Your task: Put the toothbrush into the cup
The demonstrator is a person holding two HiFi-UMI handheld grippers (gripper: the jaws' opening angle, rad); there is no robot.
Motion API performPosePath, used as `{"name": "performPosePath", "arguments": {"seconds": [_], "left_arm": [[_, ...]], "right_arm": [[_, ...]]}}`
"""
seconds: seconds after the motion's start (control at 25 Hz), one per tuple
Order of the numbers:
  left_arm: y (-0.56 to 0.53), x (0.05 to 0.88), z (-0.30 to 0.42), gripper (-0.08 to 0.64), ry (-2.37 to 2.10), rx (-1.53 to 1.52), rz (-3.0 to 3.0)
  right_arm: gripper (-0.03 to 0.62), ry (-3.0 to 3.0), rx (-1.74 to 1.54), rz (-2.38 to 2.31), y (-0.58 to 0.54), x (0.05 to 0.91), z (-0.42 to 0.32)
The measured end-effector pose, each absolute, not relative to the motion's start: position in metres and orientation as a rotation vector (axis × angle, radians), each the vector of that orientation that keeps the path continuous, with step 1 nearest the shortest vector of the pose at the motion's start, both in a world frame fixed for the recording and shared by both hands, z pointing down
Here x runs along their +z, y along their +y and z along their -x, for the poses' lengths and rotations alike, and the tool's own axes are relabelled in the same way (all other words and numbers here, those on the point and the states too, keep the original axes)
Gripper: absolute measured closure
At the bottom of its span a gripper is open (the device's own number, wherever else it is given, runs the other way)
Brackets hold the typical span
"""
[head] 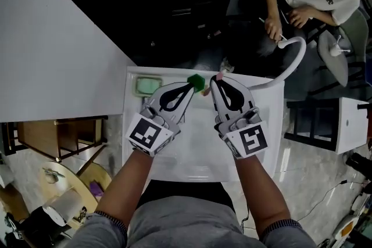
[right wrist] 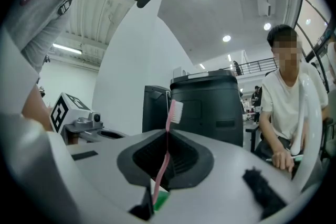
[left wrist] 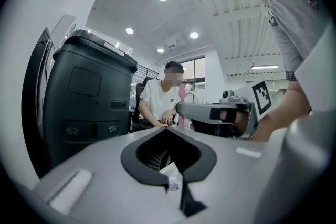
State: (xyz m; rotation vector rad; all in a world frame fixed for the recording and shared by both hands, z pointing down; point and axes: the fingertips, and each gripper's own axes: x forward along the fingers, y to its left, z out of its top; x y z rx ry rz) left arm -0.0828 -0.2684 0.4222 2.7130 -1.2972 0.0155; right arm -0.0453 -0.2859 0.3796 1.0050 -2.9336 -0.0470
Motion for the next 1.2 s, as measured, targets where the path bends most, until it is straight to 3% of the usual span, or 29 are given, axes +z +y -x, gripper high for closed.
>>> {"name": "performPosePath", "arguments": {"seconds": [1.2], "left_arm": [[-0.303,0.506,0.106,0.557,-1.458,0.067,-2.558]], "right_arm": [[0.572,-2.798,0.023,-0.898,-0.325,0.515,0.085]]}}
